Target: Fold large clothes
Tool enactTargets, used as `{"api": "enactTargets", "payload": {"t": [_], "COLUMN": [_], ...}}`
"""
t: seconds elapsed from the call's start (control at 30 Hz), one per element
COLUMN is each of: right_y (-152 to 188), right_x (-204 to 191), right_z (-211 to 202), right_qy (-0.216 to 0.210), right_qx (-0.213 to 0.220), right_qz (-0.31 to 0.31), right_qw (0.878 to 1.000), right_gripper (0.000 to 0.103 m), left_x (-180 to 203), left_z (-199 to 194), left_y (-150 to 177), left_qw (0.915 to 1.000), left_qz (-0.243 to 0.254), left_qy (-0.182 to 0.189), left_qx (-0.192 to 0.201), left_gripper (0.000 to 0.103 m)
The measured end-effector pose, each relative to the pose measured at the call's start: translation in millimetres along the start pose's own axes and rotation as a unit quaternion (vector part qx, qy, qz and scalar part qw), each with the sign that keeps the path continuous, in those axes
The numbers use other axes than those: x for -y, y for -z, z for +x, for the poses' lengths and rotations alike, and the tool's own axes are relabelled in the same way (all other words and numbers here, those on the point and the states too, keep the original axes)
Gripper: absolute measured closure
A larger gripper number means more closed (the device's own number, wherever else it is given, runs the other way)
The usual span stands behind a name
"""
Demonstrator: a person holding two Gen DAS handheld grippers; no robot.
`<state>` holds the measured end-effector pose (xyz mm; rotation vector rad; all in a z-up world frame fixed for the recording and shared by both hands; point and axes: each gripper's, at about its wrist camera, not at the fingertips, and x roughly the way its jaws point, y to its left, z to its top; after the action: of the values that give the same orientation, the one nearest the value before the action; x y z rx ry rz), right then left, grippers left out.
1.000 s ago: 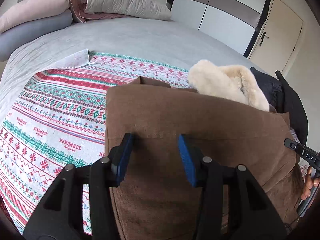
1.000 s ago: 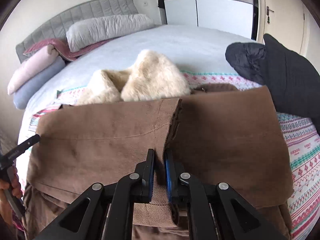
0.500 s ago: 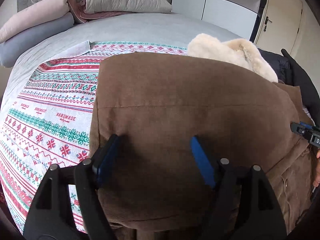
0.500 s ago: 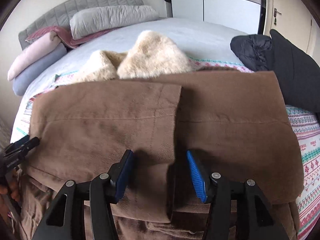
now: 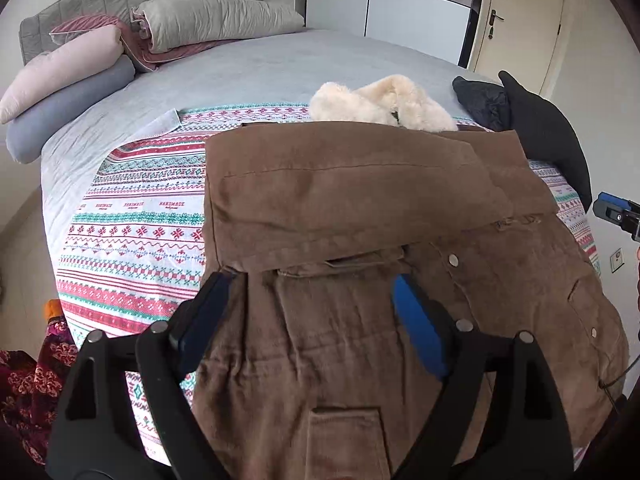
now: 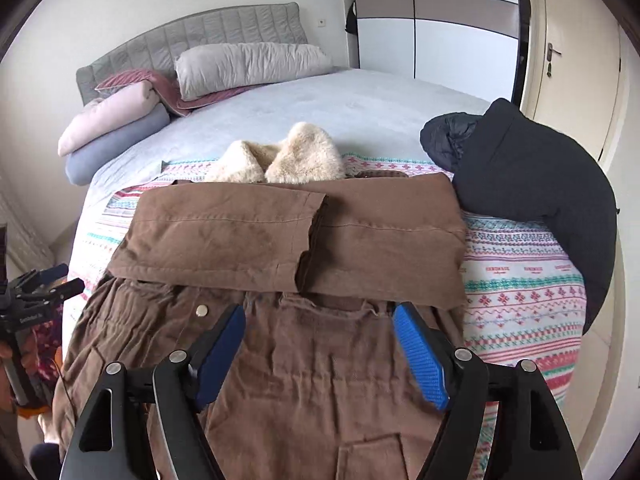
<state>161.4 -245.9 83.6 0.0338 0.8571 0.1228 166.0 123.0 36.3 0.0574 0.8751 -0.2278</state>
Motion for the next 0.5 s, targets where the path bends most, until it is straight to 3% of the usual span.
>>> {"api": "enactTargets", "payload": {"t": [0.23,0.37,0.5], "right_y": [77,126,166], "right_x": [28,46,78], "right_z": [-80,-86,-77], "right_qy": [-0.054,-0.065,-0.08], "right_qx": [-0.021,-0.058,-0.097], "right_qz": [-0.026,-0.023,0.037], "right_qw": [0.998,0.996,0.991], "right_gripper": [0.018,0.018,0.018], "left_x": [-19,-50,-85], "left_z": [-74,-83,-72], "left_y": [54,96,140], "left_qw": [0.9988,0.9955,0.9911], "left_qz": [-0.003,-0.035,-0.079], "left_qy": [0.048,0.083,0.094], "left_qx": [-0.01,-0.028,-0.052], "left_gripper": [0.015,0.014,0.014]}}
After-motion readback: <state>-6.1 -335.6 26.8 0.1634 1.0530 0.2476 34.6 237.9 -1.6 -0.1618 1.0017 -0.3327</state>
